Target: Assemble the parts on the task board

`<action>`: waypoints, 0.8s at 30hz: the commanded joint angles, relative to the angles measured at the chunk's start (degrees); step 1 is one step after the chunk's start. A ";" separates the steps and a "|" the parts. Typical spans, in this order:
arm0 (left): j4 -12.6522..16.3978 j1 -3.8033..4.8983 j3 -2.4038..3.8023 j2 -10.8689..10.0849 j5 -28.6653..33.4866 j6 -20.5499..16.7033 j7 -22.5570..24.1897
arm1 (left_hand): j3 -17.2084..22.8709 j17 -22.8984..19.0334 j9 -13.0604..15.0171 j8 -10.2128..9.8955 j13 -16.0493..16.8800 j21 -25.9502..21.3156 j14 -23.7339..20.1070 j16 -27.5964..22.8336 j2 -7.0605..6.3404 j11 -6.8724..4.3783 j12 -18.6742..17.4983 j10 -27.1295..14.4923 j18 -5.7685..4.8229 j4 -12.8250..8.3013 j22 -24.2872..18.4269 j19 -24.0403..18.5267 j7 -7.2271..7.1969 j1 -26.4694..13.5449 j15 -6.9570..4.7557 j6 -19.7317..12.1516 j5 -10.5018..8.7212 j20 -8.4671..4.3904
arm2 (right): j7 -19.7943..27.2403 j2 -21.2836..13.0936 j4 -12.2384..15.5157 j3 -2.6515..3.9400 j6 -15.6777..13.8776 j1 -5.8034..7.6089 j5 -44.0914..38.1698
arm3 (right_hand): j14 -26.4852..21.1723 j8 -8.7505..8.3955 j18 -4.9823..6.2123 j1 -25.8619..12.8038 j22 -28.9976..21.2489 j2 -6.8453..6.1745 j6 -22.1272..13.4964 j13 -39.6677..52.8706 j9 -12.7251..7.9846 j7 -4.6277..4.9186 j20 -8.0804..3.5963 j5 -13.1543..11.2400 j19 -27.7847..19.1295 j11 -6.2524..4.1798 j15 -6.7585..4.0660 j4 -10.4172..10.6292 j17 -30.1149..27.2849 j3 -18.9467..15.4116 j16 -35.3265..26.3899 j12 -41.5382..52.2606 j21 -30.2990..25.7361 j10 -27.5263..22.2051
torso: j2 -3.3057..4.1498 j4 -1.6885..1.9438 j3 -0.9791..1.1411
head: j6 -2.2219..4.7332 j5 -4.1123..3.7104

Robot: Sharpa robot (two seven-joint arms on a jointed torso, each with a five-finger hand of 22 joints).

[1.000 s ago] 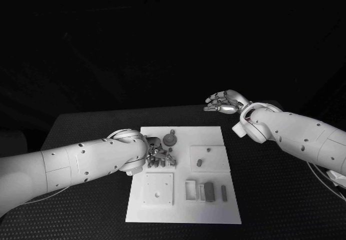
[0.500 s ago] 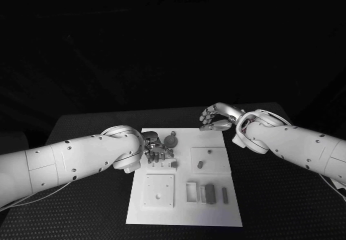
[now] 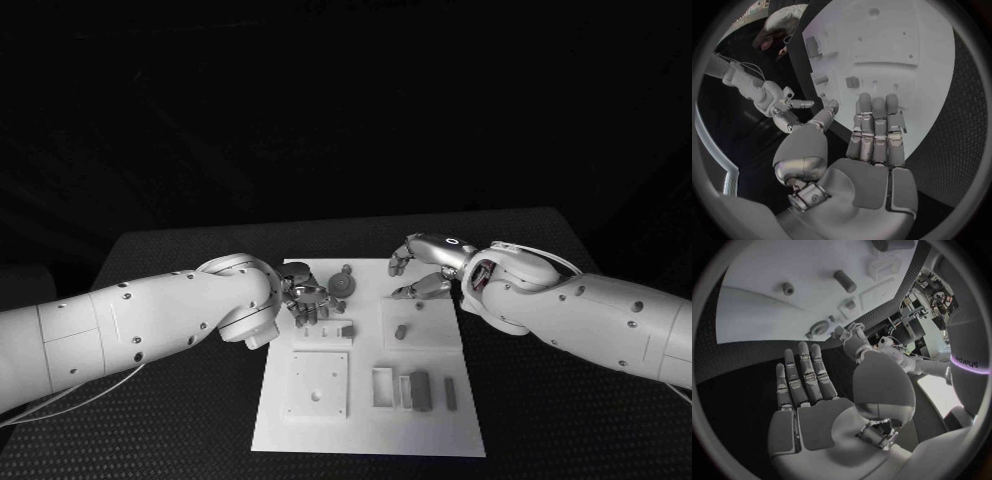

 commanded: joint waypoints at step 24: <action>2.13 0.97 0.13 -5.04 16.33 -9.24 13.87 | 0.40 -1.51 0.33 0.11 -1.43 -2.31 -0.13 -0.62 1.21 0.32 -1.90 0.34 1.25 -0.56 0.15 0.53 0.01 14.42 0.94 -0.05 3.28 1.06 | -10.47 5.57 3.18 -2.95 -6.38 -4.21 -14.38 | -0.97 -0.72 -1.42 0.63 -1.22 -1.44 1.21 2.15 -0.48 -0.18 0.63 -0.18 -4.61 -0.06 0.23 1.91 3.56 0.50 -0.42 -0.55 -0.97 -0.48 | 0.01 0.12 -0.06 | -0.22 -0.07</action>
